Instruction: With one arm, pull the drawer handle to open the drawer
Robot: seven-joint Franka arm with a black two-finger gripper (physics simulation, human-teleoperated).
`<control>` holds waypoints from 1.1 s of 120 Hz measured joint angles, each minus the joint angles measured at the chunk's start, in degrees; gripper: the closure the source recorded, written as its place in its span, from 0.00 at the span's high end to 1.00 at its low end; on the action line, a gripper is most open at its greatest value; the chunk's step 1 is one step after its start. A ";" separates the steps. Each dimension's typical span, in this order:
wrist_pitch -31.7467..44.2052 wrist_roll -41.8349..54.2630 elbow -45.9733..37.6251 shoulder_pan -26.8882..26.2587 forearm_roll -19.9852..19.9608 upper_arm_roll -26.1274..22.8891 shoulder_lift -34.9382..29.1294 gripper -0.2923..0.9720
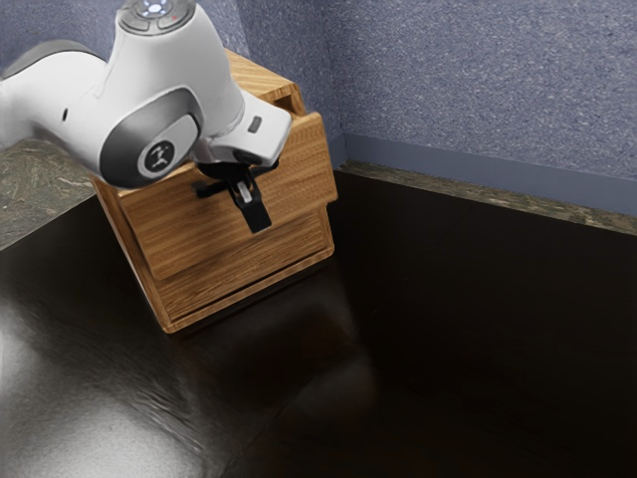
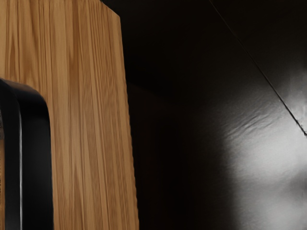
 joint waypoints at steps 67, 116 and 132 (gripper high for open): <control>-0.59 -6.53 -4.21 -4.27 6.89 -0.84 -3.83 0.77; -0.91 -10.75 -8.12 -4.34 8.30 -4.48 -7.59 0.76; -1.36 -12.07 -8.95 -4.33 8.82 -6.02 -8.49 0.77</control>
